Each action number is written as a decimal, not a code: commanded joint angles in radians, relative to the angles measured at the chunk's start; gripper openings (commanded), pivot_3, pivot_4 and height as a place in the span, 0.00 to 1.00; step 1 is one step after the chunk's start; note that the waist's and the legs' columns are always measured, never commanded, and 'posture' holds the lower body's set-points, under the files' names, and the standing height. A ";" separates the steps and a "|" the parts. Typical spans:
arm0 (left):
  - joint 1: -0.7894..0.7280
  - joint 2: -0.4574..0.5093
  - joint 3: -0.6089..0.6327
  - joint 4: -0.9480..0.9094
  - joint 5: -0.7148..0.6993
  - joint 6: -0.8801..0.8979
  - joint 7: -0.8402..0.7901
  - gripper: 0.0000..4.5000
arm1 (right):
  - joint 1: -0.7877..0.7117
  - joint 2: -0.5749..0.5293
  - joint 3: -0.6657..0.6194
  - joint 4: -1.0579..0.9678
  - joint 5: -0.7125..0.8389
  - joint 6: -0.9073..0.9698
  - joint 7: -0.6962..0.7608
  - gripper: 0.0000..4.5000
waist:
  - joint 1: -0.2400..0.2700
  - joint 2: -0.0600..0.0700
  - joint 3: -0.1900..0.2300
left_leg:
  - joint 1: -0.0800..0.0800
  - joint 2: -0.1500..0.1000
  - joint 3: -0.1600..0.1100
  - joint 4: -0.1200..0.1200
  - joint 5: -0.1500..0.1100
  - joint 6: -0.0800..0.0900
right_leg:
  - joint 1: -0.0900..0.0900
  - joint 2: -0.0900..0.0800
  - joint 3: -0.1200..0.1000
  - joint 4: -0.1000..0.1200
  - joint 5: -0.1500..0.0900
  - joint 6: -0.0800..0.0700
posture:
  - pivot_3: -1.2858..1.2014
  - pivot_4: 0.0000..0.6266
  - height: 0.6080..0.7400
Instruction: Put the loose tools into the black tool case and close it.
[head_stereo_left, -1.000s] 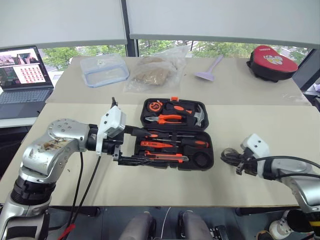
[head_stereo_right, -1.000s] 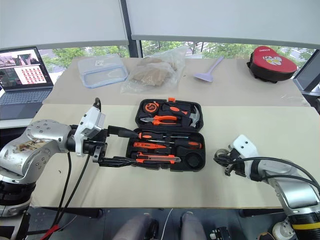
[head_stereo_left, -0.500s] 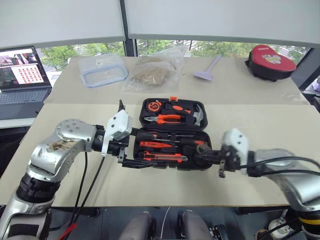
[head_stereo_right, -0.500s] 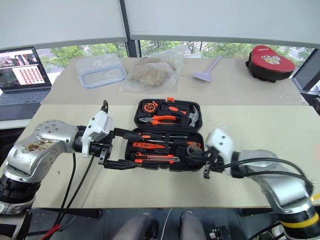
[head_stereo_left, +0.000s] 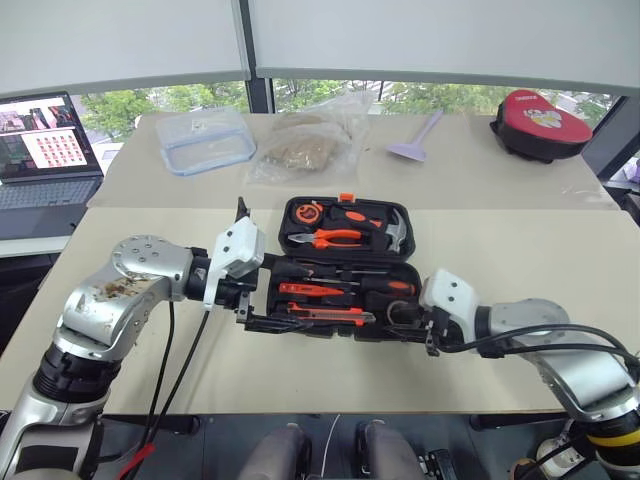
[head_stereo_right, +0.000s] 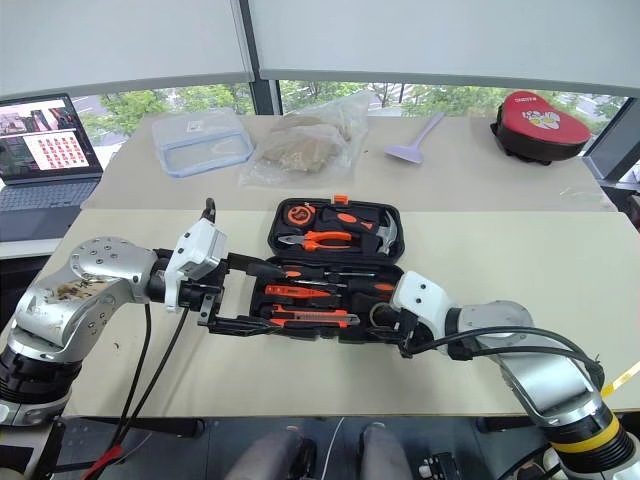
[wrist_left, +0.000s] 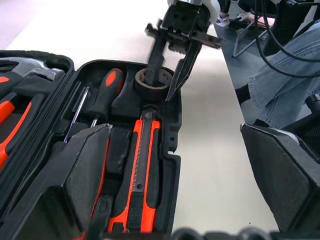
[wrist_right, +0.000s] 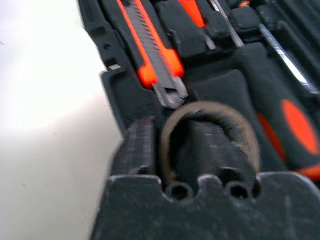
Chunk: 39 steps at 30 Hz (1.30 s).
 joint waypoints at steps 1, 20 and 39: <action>-0.035 0.010 0.012 -0.025 -0.016 0.005 0.005 1.00 | 0.042 -0.040 -0.018 -0.069 0.023 0.020 0.038 0.72 | 0.001 0.000 0.000 | 0.000 0.000 0.000 0.000 0.000 0.000 | 0.000 0.000 0.000 0.000 0.000 0.000 | 0.52 0.24 0.86; 0.044 0.006 0.063 0.227 0.137 -0.095 0.169 0.94 | 0.006 0.000 -0.410 0.149 0.248 0.163 -0.046 0.36 | 0.000 0.000 0.000 | -0.001 0.000 0.000 0.000 0.000 0.000 | 0.000 0.000 0.001 0.000 0.000 0.000 | 0.52 0.24 0.86; -0.009 -0.148 -0.074 0.440 0.281 -0.212 0.127 0.01 | -0.156 0.054 -0.039 0.411 -0.082 -0.280 0.110 0.00 | -0.007 0.000 0.000 | -0.003 0.000 0.001 0.000 0.000 0.000 | -0.004 -0.001 0.000 0.001 0.000 0.000 | 0.52 0.24 0.86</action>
